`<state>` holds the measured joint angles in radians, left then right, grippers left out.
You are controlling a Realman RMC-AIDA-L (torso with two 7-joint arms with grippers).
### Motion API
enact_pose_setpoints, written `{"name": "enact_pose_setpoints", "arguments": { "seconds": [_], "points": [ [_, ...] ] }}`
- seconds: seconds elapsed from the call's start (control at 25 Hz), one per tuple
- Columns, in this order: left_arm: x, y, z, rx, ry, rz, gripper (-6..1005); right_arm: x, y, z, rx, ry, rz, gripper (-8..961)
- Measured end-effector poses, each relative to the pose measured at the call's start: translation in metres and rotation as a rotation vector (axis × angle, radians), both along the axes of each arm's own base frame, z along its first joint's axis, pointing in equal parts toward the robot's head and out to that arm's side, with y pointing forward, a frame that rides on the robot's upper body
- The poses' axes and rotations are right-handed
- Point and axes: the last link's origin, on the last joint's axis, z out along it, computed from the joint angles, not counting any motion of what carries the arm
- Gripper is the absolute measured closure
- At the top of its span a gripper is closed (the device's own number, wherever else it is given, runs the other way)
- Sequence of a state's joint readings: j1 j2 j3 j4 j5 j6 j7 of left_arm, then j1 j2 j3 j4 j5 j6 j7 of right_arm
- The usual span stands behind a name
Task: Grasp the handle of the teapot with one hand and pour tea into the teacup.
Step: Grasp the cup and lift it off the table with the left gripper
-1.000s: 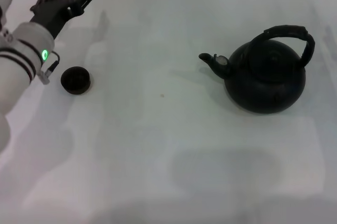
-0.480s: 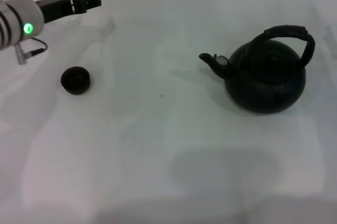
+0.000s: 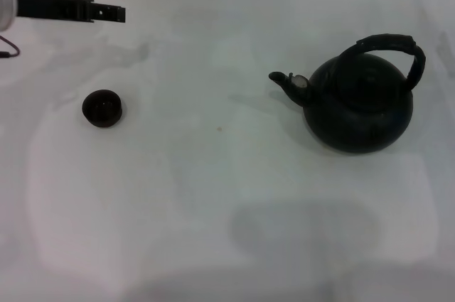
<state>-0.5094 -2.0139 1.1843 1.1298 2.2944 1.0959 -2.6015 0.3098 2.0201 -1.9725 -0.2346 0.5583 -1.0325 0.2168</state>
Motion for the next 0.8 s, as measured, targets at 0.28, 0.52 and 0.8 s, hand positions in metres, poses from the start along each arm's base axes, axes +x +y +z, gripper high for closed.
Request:
{"name": "enact_pose_setpoints", "arguments": {
  "seconds": [0.28,0.52,0.8],
  "points": [
    [0.002,-0.003,0.008,-0.102,0.163,0.026,138,-0.001,0.001,0.0,0.0,0.0,0.003,112],
    [0.004,-0.006,0.009,-0.114,0.232,0.045,138,-0.001,0.001,0.0,0.0,-0.001,0.003,115],
    [0.003,-0.011,-0.009,-0.165,0.227,0.034,128,-0.002,0.002,0.0,0.0,0.0,0.006,118]
  ]
}}
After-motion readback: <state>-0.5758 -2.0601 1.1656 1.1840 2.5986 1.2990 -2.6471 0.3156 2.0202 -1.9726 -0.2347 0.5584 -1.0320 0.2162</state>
